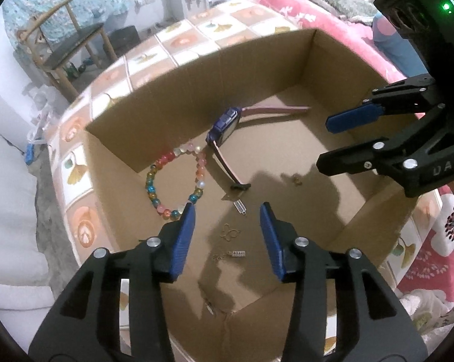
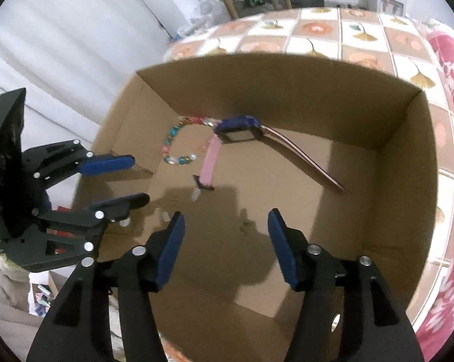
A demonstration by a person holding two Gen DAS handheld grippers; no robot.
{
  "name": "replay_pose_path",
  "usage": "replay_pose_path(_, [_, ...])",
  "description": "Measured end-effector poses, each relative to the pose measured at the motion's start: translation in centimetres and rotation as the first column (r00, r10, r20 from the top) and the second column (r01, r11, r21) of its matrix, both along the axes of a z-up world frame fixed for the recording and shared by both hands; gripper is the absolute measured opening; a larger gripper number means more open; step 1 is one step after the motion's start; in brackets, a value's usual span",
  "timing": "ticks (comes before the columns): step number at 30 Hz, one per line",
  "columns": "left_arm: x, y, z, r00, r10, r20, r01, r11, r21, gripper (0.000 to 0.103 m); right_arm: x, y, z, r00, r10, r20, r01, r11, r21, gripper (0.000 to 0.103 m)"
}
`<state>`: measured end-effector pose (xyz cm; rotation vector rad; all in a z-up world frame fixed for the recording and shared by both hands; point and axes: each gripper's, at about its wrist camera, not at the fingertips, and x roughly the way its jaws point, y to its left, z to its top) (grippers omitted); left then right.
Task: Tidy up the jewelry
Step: 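Carry the earring over the box with the left gripper and open both grippers, then withdraw both open grippers from the box back over the table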
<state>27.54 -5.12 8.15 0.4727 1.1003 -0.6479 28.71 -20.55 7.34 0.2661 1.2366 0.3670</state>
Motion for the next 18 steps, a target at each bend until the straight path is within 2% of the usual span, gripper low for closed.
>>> replay_pose_path(4, [-1.2,1.0,2.2,0.998,0.011,0.06,-0.008,0.999,-0.051,0.053,-1.5,0.6,2.8,0.992,-0.002,0.123,0.011,0.998,-0.069,0.074])
replay_pose_path(6, [-2.0,1.5,3.3,0.996,0.02,0.082,-0.014,0.997,-0.075,0.056,-2.5,0.7,4.4,0.983,-0.025,0.179,0.043,0.994,-0.096,0.084])
replay_pose_path(8, [-2.8,2.2,4.3,0.994,0.029,0.102,-0.018,0.994,-0.103,0.058,-3.2,0.7,5.4,0.975,-0.048,0.218,0.074,0.991,-0.114,0.089])
replay_pose_path(14, [-6.1,4.6,6.7,0.981,0.066,0.183,-0.029,0.98,-0.197,0.067,-6.1,1.3,7.7,0.94,-0.097,0.328,0.162,0.971,-0.177,0.096])
replay_pose_path(18, [-9.6,5.9,7.1,0.958,0.085,0.273,-0.018,0.97,-0.24,0.076,-9.0,1.8,8.2,0.909,-0.069,0.411,0.172,0.96,-0.219,0.096])
